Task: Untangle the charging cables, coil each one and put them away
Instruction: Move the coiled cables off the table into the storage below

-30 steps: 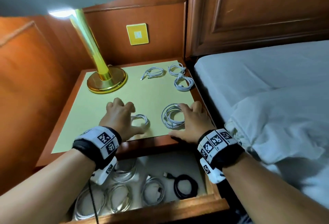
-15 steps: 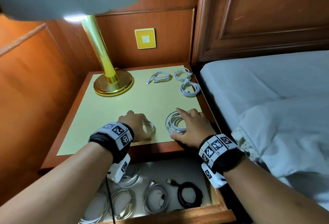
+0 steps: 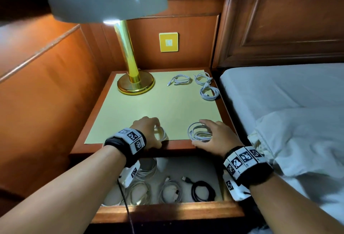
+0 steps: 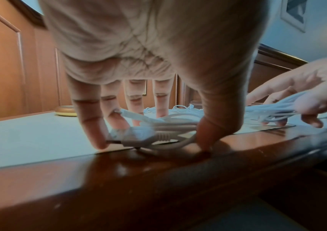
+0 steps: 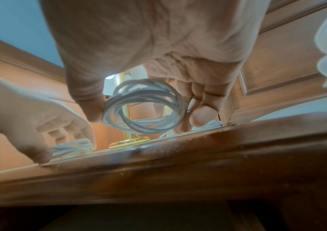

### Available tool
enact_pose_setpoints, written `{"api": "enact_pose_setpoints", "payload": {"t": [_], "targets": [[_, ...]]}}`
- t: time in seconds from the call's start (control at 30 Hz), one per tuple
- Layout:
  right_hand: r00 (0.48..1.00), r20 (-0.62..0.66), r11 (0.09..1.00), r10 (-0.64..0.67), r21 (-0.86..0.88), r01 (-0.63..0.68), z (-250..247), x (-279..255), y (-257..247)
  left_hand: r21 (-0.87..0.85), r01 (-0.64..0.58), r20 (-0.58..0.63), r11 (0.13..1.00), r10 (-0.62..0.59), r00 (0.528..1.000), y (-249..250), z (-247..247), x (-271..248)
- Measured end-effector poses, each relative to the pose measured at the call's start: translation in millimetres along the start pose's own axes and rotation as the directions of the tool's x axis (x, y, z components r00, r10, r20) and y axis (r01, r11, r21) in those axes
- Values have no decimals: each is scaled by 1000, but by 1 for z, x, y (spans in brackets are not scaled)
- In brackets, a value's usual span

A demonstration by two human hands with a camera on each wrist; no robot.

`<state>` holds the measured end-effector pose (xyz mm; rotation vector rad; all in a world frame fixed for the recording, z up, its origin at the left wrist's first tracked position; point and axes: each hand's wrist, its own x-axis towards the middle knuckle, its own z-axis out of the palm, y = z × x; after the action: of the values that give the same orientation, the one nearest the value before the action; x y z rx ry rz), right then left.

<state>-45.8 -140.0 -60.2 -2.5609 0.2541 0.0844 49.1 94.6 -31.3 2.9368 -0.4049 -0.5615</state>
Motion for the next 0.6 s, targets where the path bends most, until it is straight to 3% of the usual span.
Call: {"api": "enact_pose_setpoints", "payload": {"t": [0.2,0.33,0.43,0.6], "targets": [[992,97,993,-85,89,76,-11,-36,-6,-20,-12,28,1000,12,1000,-10,0,-30],[953,261,983,-154,141,120,-13,-61,-12,-79,-42,93,996,50,994,-12,3,-49],[914,385,979,-131,197,57,-5,-70,-9,-58,-82,139,995,89,986,-9,12,-65],[877,481,997,-8,76,-32,12,-65,-4,95,-172,218,980,148,965,-7,43,-75]]}}
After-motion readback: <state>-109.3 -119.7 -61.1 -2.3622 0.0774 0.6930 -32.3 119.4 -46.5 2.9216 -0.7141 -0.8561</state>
